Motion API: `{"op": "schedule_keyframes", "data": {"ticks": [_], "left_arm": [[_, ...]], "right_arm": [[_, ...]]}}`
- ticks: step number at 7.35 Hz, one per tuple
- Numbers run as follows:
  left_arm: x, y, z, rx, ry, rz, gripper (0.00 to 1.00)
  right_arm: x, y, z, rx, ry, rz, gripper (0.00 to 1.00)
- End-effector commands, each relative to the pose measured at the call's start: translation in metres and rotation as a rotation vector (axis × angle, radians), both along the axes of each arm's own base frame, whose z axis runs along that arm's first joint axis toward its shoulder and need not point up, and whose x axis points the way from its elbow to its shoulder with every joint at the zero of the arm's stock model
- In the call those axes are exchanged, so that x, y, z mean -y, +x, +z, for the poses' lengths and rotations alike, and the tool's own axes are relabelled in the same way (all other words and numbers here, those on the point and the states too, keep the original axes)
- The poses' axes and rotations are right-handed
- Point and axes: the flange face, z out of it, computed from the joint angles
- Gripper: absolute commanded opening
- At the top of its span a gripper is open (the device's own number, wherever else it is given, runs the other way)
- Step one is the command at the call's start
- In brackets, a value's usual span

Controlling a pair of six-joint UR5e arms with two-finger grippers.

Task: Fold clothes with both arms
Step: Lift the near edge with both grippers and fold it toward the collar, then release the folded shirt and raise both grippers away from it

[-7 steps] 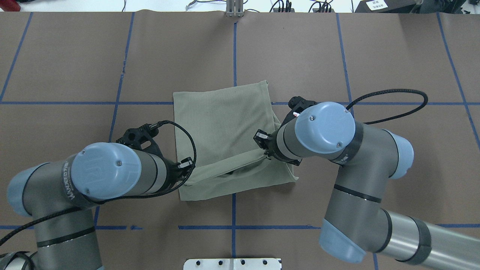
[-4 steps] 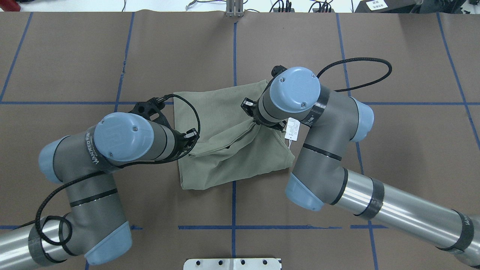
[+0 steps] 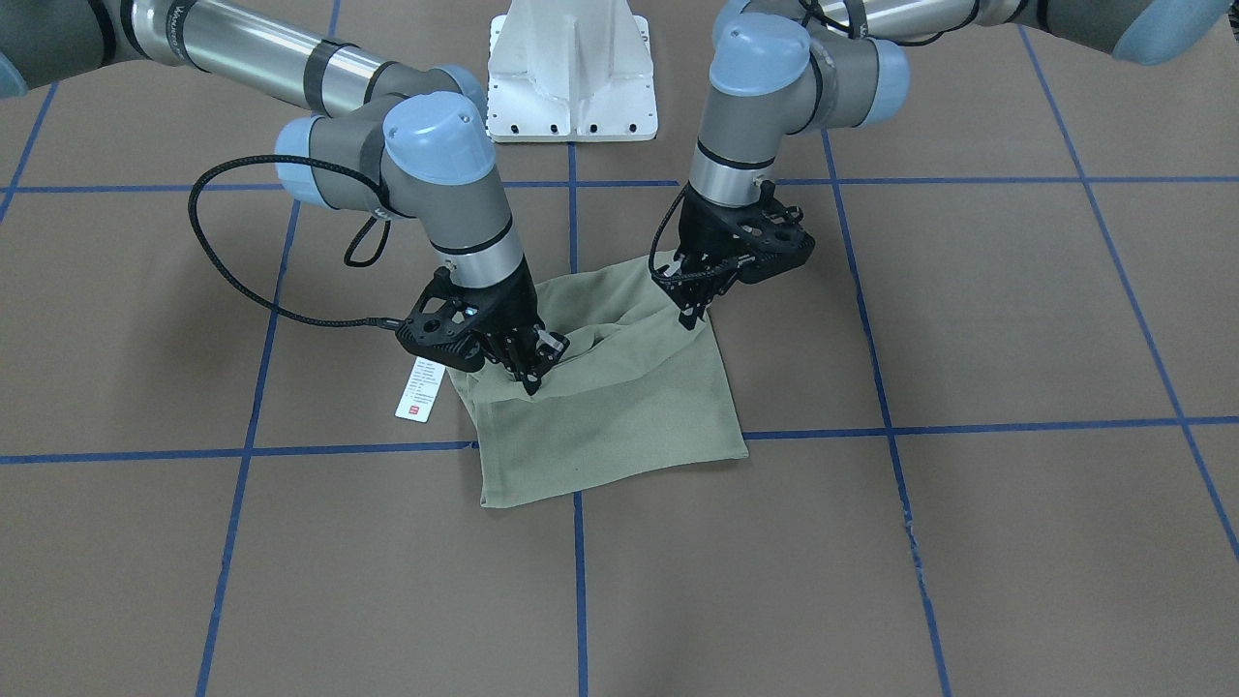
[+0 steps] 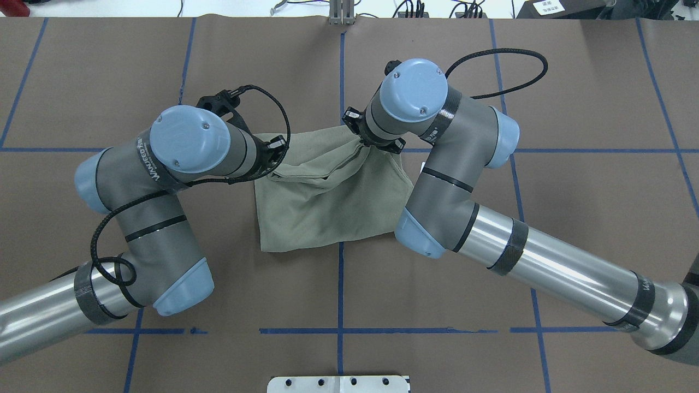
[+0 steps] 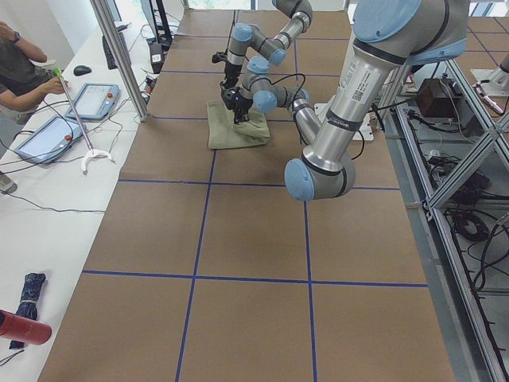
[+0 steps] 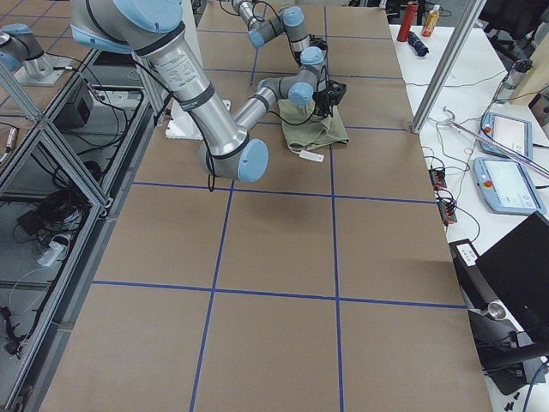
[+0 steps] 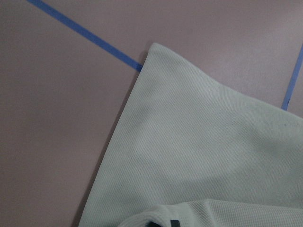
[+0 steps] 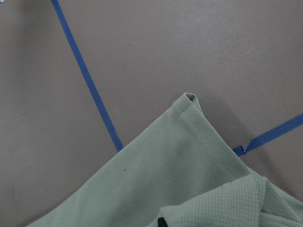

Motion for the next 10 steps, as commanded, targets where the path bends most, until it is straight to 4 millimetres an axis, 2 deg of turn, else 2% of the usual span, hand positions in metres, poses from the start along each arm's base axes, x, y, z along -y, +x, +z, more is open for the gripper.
{"op": "schedule_keyframes", "data": {"ticks": [1, 2, 3, 4, 5, 7, 8, 9, 10], "left_arm": [[0.020, -0.001, 0.011, 0.008, 0.007, -0.015, 0.00], [0.036, -0.005, 0.011, 0.011, -0.004, -0.029, 0.00], [0.072, 0.001, 0.007, 0.025, 0.019, -0.045, 0.95], [0.106, -0.002, 0.009, 0.075, 0.058, -0.037, 1.00], [0.124, -0.011, 0.024, 0.103, 0.082, -0.035, 1.00], [0.147, -0.023, 0.053, 0.111, 0.096, -0.055, 1.00], [0.155, -0.041, 0.063, 0.114, 0.100, -0.016, 1.00], [0.161, -0.070, 0.081, 0.117, 0.102, 0.041, 1.00], [0.159, -0.106, 0.094, 0.134, 0.146, 0.071, 1.00]], "right_arm": [[0.010, -0.001, -0.004, -0.003, -0.002, 0.009, 0.00], [0.036, -0.012, -0.011, -0.024, -0.023, 0.022, 0.00], [0.063, -0.021, -0.013, -0.052, -0.047, 0.034, 0.40], [0.083, -0.017, -0.002, -0.062, -0.013, 0.029, 0.99], [0.091, -0.017, 0.009, -0.077, -0.009, 0.027, 1.00], [0.098, -0.007, 0.010, -0.069, -0.020, 0.023, 1.00], [0.109, 0.008, 0.012, -0.068, -0.009, -0.007, 1.00], [0.120, 0.025, 0.017, -0.073, 0.013, -0.043, 1.00], [0.136, 0.051, 0.032, -0.096, 0.037, -0.085, 1.00]]}}
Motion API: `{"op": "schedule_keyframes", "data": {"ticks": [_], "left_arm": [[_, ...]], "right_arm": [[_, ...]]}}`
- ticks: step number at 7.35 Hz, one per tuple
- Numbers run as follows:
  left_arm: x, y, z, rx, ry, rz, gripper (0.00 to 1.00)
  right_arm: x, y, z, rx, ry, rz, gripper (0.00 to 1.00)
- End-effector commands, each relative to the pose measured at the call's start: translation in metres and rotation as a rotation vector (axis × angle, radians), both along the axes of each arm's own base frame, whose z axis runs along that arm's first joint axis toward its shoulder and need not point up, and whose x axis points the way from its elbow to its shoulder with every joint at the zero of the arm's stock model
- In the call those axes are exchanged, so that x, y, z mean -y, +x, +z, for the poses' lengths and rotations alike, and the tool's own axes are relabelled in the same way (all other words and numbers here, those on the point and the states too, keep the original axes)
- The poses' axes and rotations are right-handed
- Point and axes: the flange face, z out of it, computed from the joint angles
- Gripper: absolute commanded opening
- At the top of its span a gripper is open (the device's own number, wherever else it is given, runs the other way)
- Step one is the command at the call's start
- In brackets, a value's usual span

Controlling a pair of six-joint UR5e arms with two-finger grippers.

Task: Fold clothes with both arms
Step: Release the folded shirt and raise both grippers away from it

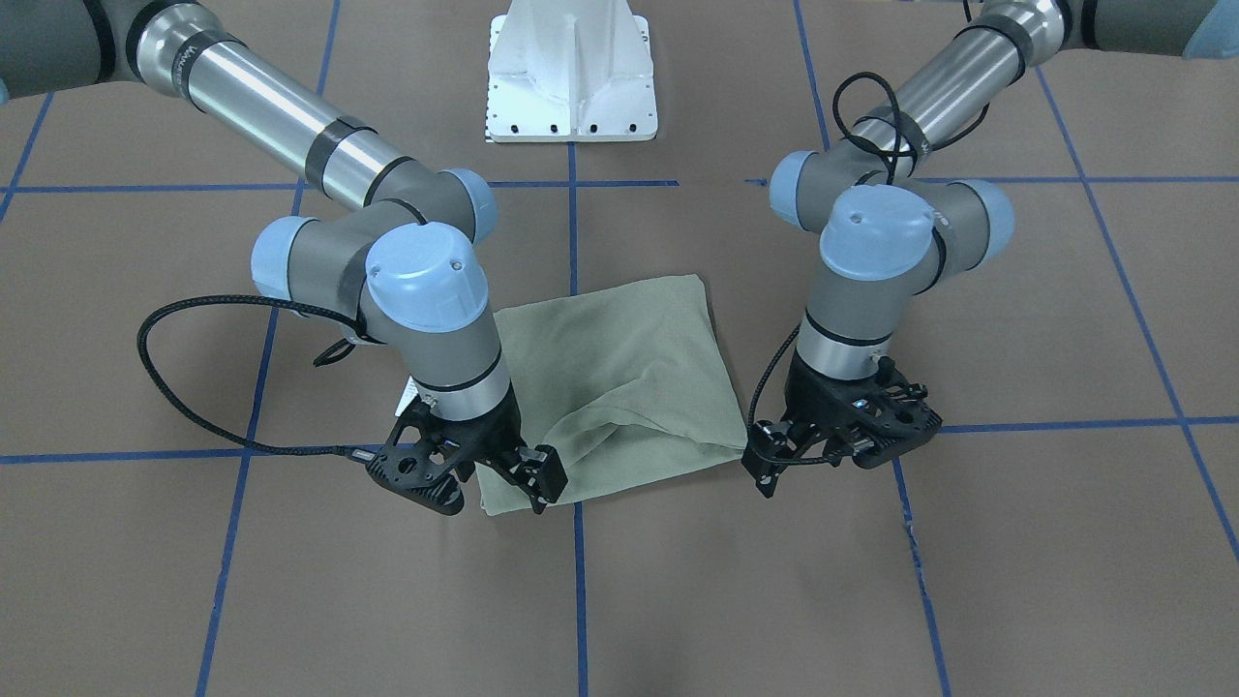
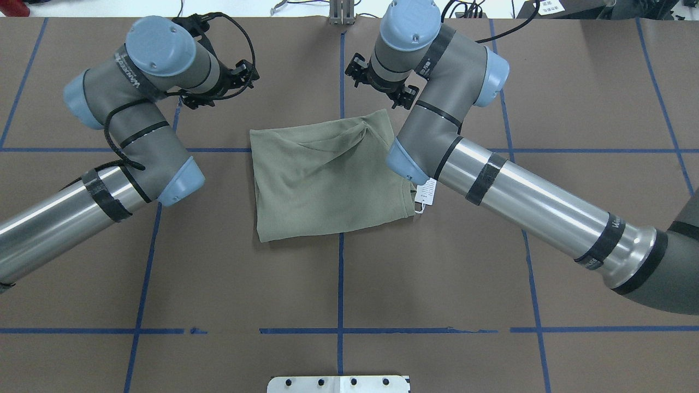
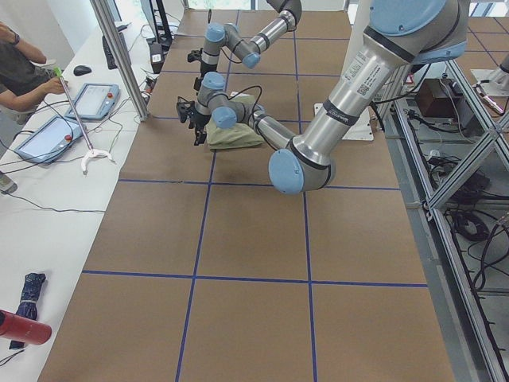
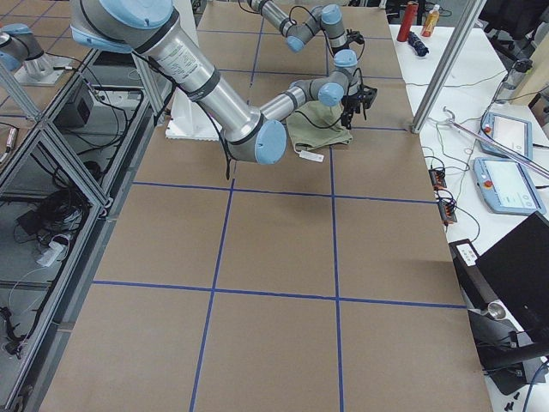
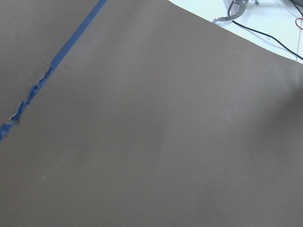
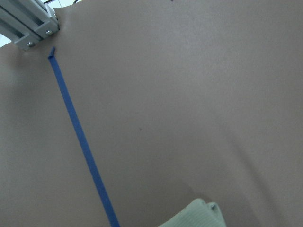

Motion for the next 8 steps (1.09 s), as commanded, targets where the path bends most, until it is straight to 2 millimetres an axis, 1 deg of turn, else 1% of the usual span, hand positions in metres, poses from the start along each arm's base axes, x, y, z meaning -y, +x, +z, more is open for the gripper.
{"op": "schedule_keyframes", "data": {"ticks": [1, 2, 3, 4, 5, 6, 7, 8], "left_arm": [[0.002, -0.084, 0.030, 0.031, 0.078, 0.104, 1.00], [-0.011, -0.136, 0.051, 0.051, 0.136, 0.172, 1.00], [-0.025, -0.191, 0.075, 0.121, 0.221, 0.216, 1.00], [-0.027, -0.244, 0.106, 0.196, 0.265, 0.248, 1.00], [-0.033, -0.297, 0.148, 0.306, 0.343, 0.349, 1.00], [-0.032, -0.354, 0.175, 0.414, 0.364, 0.432, 1.00], [-0.032, -0.391, 0.185, 0.465, 0.360, 0.471, 1.00], [-0.051, -0.426, 0.213, 0.487, 0.375, 0.529, 1.00]], "right_arm": [[0.036, 0.072, 0.052, -0.041, 0.047, -0.126, 1.00], [0.055, 0.128, 0.104, -0.092, 0.100, -0.192, 1.00], [0.067, 0.189, 0.155, -0.149, 0.170, -0.269, 1.00], [0.070, 0.253, 0.214, -0.183, 0.207, -0.348, 1.00], [0.066, 0.312, 0.263, -0.191, 0.246, -0.419, 1.00], [0.050, 0.368, 0.313, -0.203, 0.274, -0.474, 1.00], [0.033, 0.429, 0.342, -0.200, 0.300, -0.509, 1.00], [0.008, 0.470, 0.362, -0.216, 0.319, -0.582, 1.00]]}}
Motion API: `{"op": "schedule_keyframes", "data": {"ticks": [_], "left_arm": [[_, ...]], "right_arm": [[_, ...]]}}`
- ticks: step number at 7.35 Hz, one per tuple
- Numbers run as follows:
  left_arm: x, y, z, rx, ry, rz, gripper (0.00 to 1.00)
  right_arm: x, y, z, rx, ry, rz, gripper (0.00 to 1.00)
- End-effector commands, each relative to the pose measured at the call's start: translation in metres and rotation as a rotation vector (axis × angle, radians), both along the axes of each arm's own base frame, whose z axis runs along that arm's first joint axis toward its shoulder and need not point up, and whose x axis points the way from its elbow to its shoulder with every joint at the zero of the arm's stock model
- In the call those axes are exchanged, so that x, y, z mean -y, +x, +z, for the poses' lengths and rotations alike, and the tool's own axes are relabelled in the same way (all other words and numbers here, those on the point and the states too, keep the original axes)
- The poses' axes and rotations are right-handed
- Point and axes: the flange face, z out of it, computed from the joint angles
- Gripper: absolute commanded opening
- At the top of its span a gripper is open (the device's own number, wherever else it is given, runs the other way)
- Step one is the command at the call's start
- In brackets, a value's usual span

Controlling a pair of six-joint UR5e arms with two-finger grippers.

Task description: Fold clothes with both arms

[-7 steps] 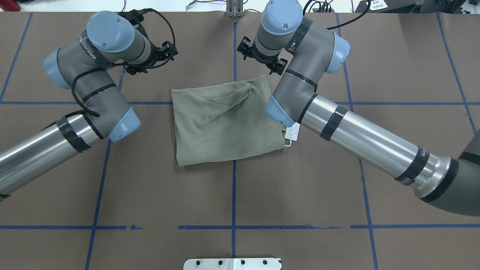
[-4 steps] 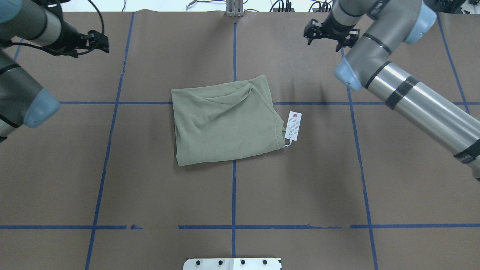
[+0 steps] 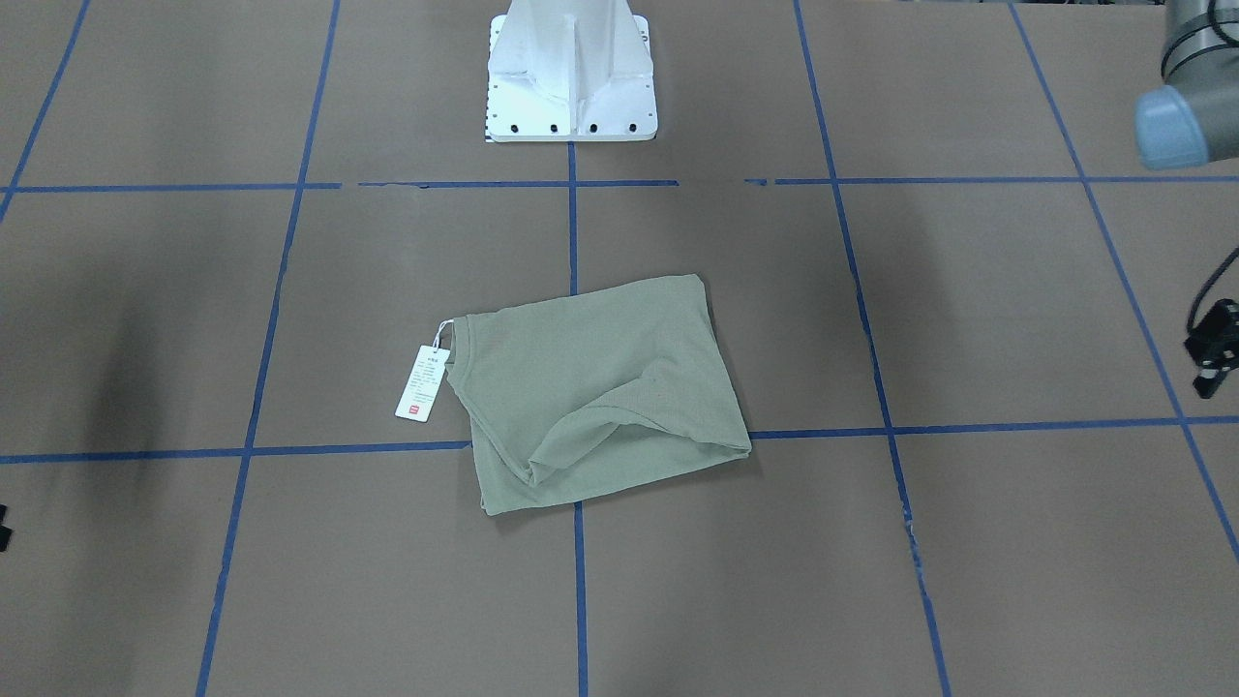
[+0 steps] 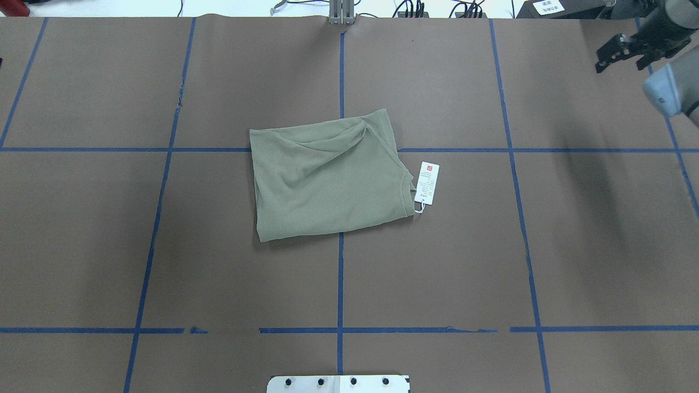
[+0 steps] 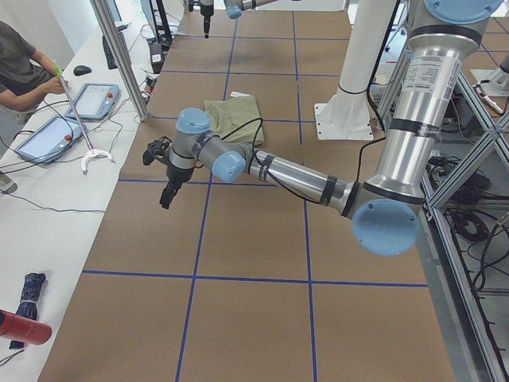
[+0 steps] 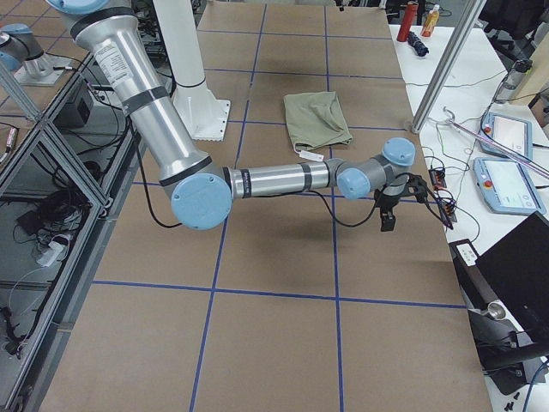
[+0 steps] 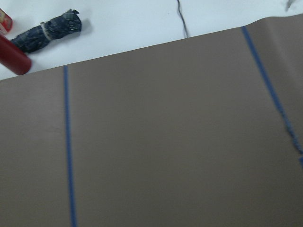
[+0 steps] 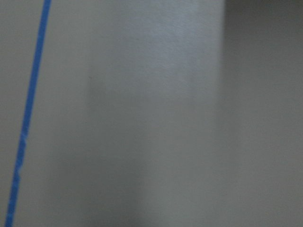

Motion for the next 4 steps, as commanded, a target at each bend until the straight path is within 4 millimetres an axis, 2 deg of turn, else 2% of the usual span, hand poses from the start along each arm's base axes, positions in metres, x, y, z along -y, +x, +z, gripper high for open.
{"op": "schedule_keyframes", "data": {"ticks": [1, 2, 3, 4], "left_arm": [[-0.032, -0.061, 0.051, 0.078, 0.048, 0.172, 1.00], [-0.050, -0.089, 0.070, 0.072, 0.030, 0.152, 1.00], [-0.060, -0.088, 0.070, -0.009, 0.034, 0.180, 1.00], [-0.074, -0.092, 0.095, -0.027, 0.018, 0.176, 1.00]], "right_arm": [[-0.055, 0.095, 0.038, -0.034, 0.028, -0.145, 1.00], [-0.085, 0.127, 0.043, -0.043, 0.013, -0.198, 1.00], [-0.101, 0.144, 0.040, -0.022, -0.026, -0.175, 1.00], [-0.102, 0.146, 0.033, -0.039, -0.008, -0.175, 1.00]]}}
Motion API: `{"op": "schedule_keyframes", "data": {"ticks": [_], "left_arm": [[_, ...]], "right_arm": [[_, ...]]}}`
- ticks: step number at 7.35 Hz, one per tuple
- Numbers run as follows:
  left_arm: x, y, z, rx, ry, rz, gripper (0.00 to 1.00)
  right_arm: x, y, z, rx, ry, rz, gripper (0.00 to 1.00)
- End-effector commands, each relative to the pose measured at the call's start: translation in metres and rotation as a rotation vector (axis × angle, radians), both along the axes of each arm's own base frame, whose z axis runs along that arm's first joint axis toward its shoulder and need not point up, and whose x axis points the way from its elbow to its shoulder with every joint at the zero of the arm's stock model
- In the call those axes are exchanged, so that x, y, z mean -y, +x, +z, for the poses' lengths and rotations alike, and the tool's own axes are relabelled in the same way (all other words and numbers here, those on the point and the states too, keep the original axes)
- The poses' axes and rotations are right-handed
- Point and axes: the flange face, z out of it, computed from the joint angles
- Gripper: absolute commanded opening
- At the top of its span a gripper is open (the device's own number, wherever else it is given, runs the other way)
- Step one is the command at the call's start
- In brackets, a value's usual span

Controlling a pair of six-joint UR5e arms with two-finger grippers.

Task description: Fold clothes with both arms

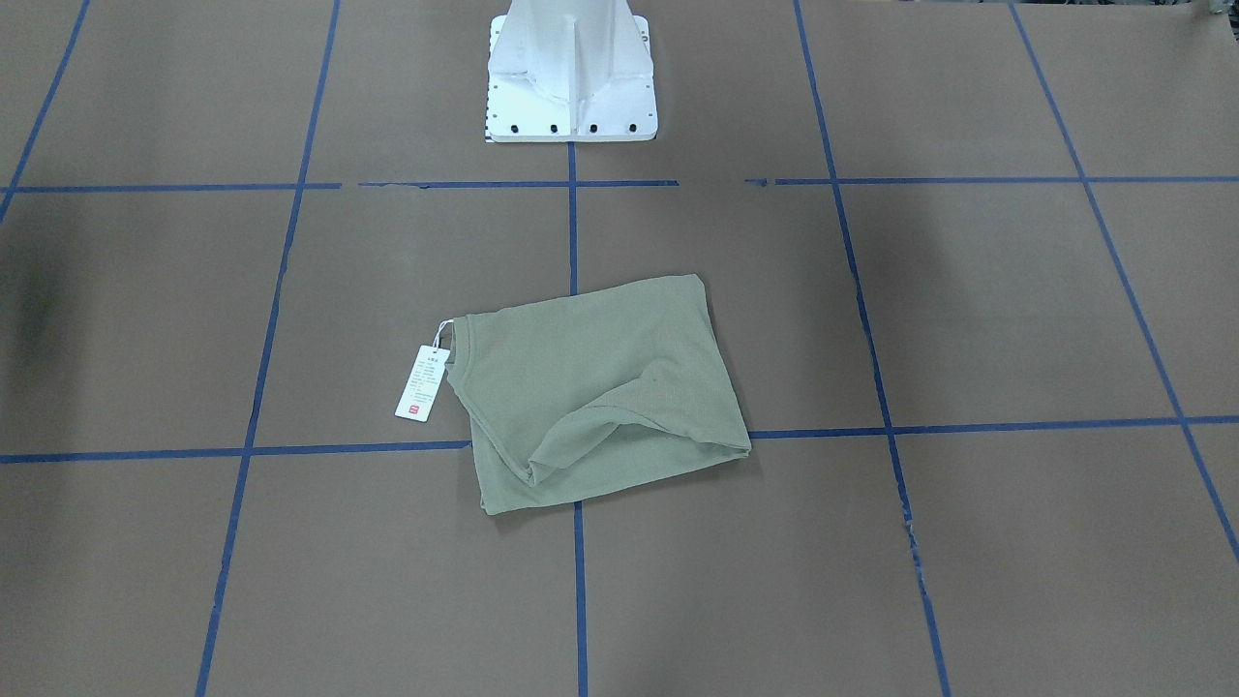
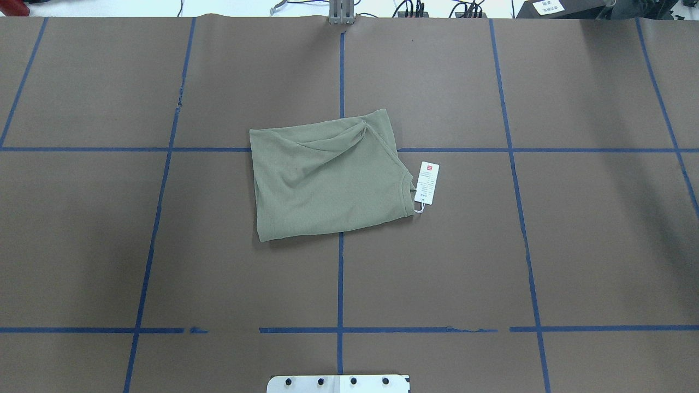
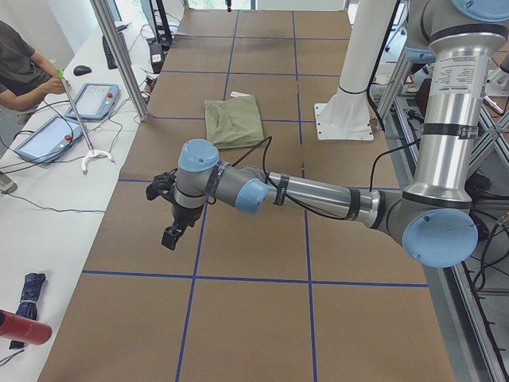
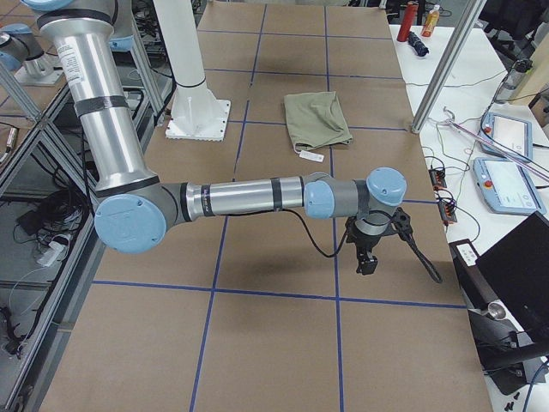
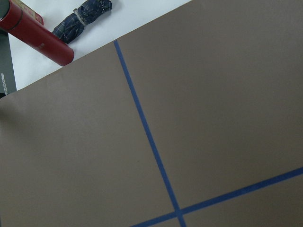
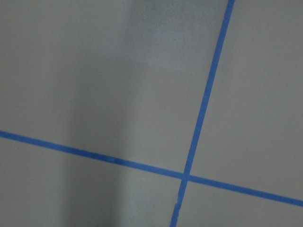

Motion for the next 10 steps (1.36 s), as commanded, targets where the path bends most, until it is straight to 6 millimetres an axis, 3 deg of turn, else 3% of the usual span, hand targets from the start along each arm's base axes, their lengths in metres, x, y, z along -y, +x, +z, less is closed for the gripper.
{"op": "schedule_keyframes", "data": {"ticks": [1, 2, 4, 7, 8, 10], "left_arm": [[-0.022, -0.008, 0.054, -0.037, -0.045, 0.009, 1.00], [-0.030, -0.007, 0.066, -0.041, -0.066, 0.013, 1.00], [-0.047, -0.009, 0.081, -0.039, -0.158, 0.003, 1.00], [-0.058, -0.006, 0.064, -0.067, -0.294, 0.015, 1.00], [-0.065, -0.003, 0.071, -0.099, -0.311, 0.026, 1.00], [-0.065, -0.003, 0.072, -0.099, -0.308, 0.028, 1.00]], "right_arm": [[-0.028, 0.017, 0.014, -0.053, -0.017, -0.010, 1.00], [-0.033, 0.021, 0.007, -0.108, -0.008, 0.000, 1.00], [-0.061, 0.015, 0.027, -0.021, -0.080, 0.029, 1.00], [-0.068, 0.016, 0.033, 0.040, -0.108, 0.041, 1.00], [-0.075, 0.017, 0.040, 0.063, -0.129, 0.050, 1.00], [-0.090, 0.038, 0.051, 0.099, -0.169, 0.110, 1.00]]}}
